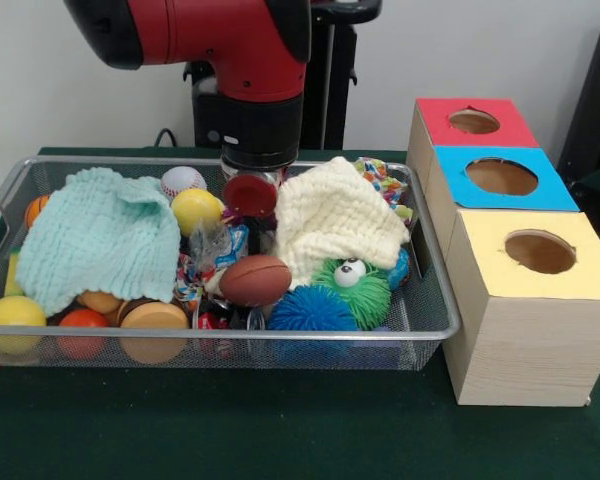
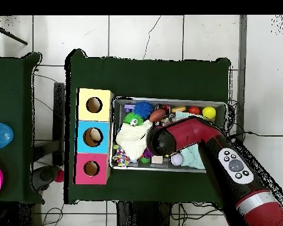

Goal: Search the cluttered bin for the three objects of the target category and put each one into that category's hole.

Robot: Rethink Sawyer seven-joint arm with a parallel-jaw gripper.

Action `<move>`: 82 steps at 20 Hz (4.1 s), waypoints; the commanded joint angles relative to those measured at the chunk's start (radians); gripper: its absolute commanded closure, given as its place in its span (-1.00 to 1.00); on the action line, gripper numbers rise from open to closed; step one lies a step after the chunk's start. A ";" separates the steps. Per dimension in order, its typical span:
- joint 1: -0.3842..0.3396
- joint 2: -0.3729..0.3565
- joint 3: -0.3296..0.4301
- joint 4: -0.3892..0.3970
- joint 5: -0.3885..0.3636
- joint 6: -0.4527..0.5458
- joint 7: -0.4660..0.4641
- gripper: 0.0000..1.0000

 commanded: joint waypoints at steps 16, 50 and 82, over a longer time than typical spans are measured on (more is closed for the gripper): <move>-0.056 -0.251 0.081 0.059 0.321 0.296 -0.058 1.00; -0.147 -0.125 0.299 0.483 1.098 -0.116 0.211 1.00; -0.254 0.402 0.398 0.463 0.818 -0.531 0.177 1.00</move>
